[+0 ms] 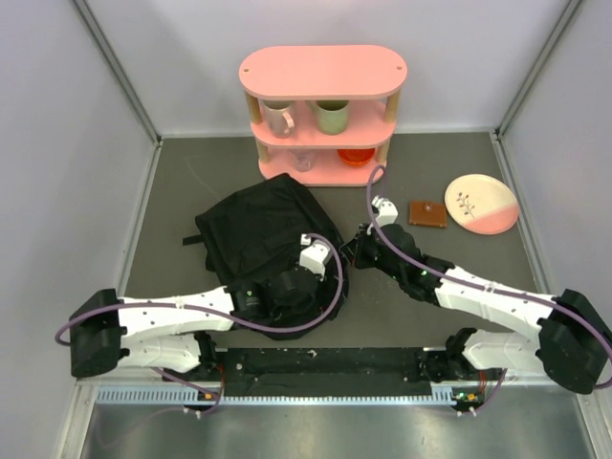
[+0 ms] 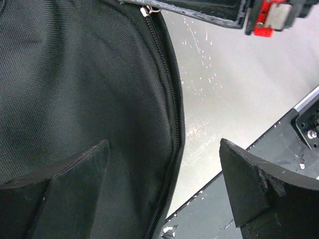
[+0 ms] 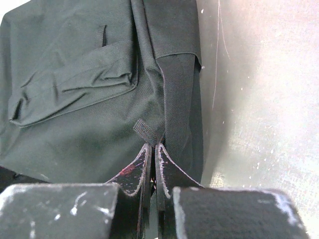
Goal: Pack the student bag
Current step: Zip the student bag at the center of the board.
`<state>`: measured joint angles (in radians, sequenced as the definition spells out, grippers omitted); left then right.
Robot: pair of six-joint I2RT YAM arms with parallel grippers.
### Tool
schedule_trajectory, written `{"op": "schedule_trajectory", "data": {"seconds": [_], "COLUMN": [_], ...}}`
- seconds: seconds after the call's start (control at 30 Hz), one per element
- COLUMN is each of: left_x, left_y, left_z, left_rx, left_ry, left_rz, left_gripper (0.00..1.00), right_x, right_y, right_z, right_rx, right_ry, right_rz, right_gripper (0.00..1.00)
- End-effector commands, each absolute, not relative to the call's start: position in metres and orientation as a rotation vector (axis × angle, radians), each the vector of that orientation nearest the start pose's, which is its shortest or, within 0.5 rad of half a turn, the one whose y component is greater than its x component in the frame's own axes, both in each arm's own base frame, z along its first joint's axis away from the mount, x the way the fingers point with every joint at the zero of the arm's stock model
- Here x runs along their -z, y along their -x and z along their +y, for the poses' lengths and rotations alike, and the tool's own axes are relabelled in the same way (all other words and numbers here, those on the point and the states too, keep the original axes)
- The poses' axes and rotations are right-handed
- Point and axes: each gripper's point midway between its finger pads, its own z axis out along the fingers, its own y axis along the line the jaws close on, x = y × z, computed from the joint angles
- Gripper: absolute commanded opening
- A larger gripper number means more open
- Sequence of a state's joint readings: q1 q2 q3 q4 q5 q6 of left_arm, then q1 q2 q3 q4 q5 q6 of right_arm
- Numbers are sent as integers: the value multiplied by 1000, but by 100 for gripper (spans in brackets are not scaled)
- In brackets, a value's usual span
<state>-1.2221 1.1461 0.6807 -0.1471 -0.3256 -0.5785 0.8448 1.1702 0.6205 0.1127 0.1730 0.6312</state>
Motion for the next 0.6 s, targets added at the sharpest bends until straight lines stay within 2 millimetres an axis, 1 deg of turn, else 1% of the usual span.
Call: {"op": "schedule_trajectory", "data": {"seconds": [0.0, 0.03, 0.1, 0.13, 0.17, 0.2, 0.23, 0.27, 0.3, 0.33, 0.37, 0.4, 0.43, 0.47, 0.5, 0.53, 0.57], "left_x": [-148, -145, -143, -139, -138, -139, -136, -135, -133, -133, -125, -121, -123, -109, -106, -111, -96], "left_y": [-161, -167, -171, -175, -177, -179, -179, -178, -176, -171, -166, -163, -158, -147, -141, -136, -124], "left_z": [-325, -323, -323, -323, -323, -325, -326, -325, -324, -324, -321, -318, -315, -309, -308, -305, -297], "left_rx": [752, 721, 692, 659, 648, 644, 633, 625, 625, 651, 653, 665, 698, 719, 751, 801, 816], "left_ry": [-420, -396, -377, -367, -361, -360, -363, -369, -378, -392, -410, -411, -408, -444, -445, -440, -475], "left_rz": [2080, 2074, 2075, 2080, 2080, 2077, 2084, 2093, 2102, 2113, 2132, 2149, 2147, 2183, 2188, 2174, 2203], "left_gripper": [94, 94, 91, 84, 80, 71, 48, 34, 24, 6, 0, 0, 0, 0, 0, 0, 0], "right_x": [-178, -178, -178, -180, -181, -180, -181, -181, -182, -182, -183, -186, -189, -191, -192, -194, -196], "right_y": [-251, -250, -249, -248, -247, -247, -247, -247, -248, -249, -250, -252, -253, -256, -258, -261, -263], "right_z": [274, 273, 272, 271, 272, 271, 270, 270, 269, 268, 269, 270, 271, 274, 275, 277, 281], "right_rx": [-816, -814, -812, -817, -822, -819, -818, -817, -806, -800, -795, -794, -793, -790, -791, -792, -796], "right_ry": [81, 82, 83, 82, 86, 91, 88, 89, 84, 85, 87, 86, 91, 97, 97, 95, 95], "right_rz": [1981, 1981, 1980, 1977, 1974, 1977, 1975, 1976, 1972, 1973, 1970, 1964, 1958, 1955, 1953, 1946, 1942], "right_gripper": [0, 0, 0, 0, 0, 0, 0, 0, 0, 0, 0, 0, 0, 0, 0, 0, 0]}}
